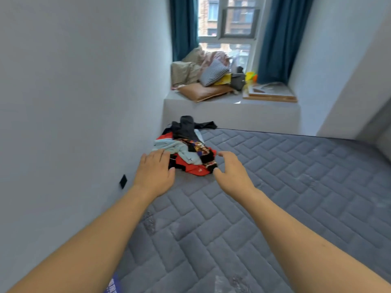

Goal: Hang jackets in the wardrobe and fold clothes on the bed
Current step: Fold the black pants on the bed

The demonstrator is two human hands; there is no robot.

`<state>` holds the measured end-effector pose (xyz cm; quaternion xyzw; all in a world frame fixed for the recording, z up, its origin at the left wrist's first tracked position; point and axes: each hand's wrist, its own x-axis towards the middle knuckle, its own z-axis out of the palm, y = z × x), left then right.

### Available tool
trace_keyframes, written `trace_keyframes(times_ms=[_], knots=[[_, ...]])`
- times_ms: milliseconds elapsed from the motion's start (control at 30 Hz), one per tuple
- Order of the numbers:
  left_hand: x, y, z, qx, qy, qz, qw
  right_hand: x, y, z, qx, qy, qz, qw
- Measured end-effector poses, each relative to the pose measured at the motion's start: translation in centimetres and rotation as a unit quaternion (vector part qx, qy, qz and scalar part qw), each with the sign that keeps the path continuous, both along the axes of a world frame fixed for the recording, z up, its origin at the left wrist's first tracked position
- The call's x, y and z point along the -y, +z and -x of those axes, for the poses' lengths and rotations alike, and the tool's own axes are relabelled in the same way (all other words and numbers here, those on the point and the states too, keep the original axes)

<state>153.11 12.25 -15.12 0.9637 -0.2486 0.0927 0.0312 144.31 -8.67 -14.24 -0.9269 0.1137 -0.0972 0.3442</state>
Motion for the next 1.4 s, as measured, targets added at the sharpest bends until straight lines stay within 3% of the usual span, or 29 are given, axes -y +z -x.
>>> trace_keyframes(times_ms=[200,333,533,700,800,900,1000,1400], knots=[[-4.0,-5.8,-10.1,-0.056,0.080,-0.029,0.995,-0.9,-7.2,-12.0,-0.054,0.027,-0.053,0.997],[-3.0,-13.3,-18.2,-0.107,0.084,-0.023,0.990,-0.2,-14.6,-20.6,-0.081,0.021,-0.065,0.994],[0.1,-32.2,-31.7,-0.205,0.070,-0.037,0.976,0.8,-32.7,-34.0,-0.073,-0.004,-0.031,0.997],[2.2,-47.5,-42.4,-0.273,0.094,-0.033,0.957,-0.1,-48.9,-42.7,-0.038,0.037,0.006,0.999],[2.7,-56.2,-46.8,-0.298,0.129,-0.087,0.942,-0.3,-57.7,-45.7,-0.060,0.074,0.073,0.993],[2.2,-64.1,-46.9,-0.186,0.129,-0.089,0.970,0.1,-65.0,-46.6,-0.048,0.061,0.180,0.981],[2.4,-66.2,-47.2,-0.111,0.110,-0.055,0.986,1.1,-66.5,-49.1,-0.042,0.050,0.207,0.976],[2.4,-65.4,-47.2,-0.151,0.112,-0.093,0.978,1.3,-66.1,-50.5,-0.048,0.048,0.230,0.971]])
